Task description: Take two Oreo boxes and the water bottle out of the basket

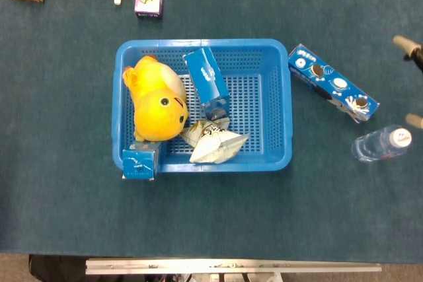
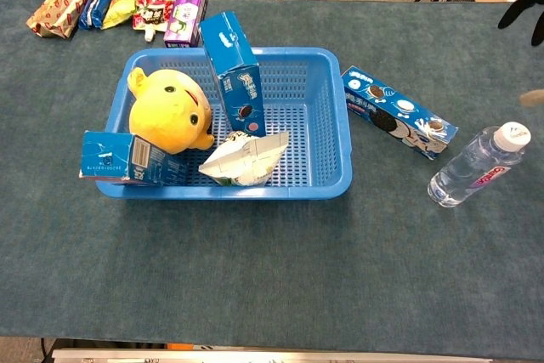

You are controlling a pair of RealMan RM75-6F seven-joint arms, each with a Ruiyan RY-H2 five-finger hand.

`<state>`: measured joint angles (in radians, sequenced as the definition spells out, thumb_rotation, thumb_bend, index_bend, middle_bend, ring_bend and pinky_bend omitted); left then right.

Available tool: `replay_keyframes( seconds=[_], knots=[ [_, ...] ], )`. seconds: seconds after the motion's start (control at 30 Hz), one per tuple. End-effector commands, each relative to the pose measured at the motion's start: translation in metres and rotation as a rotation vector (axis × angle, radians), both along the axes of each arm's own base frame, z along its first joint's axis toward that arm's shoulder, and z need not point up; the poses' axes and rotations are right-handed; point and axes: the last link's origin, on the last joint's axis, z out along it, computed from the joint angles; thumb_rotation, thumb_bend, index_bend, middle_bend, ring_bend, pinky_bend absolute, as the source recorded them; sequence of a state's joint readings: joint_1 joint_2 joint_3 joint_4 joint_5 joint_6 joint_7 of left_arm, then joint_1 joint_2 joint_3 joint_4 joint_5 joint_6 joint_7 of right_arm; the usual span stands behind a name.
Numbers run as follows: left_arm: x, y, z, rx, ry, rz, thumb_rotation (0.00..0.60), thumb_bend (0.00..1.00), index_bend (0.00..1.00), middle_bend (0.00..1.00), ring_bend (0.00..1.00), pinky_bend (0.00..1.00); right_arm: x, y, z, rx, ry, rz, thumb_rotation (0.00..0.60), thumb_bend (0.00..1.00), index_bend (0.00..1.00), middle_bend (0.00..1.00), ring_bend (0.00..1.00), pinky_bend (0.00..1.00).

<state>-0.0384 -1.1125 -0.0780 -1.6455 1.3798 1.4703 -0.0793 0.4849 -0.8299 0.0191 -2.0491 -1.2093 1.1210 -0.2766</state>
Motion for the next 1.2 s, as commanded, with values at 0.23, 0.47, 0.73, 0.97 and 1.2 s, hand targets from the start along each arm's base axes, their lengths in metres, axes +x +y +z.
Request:
replay_keyframes(
  seconds=[0.23,0.47,0.73,0.97,1.2],
  knots=[
    [0.021,0.002,0.014,0.012,-0.167,-0.087,0.600,0.38,0.42,0.35,0.31,0.45,0.007,-0.006,-0.003,-0.248,0.005,0.252,0.600,0.00,0.13,0.27,0.30,0.42],
    [0.060,0.003,0.038,-0.100,-0.197,-0.200,0.600,0.38,0.31,0.22,0.20,0.35,0.012,-0.017,-0.006,-0.254,0.026,0.289,0.600,0.00,0.13,0.27,0.29,0.40],
    [0.102,-0.005,0.040,-0.291,-0.206,-0.243,0.600,0.27,0.13,0.08,0.10,0.26,0.013,-0.033,-0.009,-0.234,0.041,0.310,0.600,0.00,0.13,0.27,0.29,0.40],
    [0.123,-0.016,0.037,-0.404,-0.193,-0.232,0.600,0.20,0.07,0.00,0.02,0.22,0.019,-0.056,-0.010,-0.235,0.029,0.326,0.600,0.00,0.13,0.27,0.29,0.40],
    [0.137,-0.027,0.040,-0.471,-0.251,-0.225,0.600,0.18,0.04,0.00,0.00,0.21,0.033,-0.088,-0.017,-0.240,-0.001,0.337,0.600,0.00,0.13,0.27,0.29,0.40]
  ],
)
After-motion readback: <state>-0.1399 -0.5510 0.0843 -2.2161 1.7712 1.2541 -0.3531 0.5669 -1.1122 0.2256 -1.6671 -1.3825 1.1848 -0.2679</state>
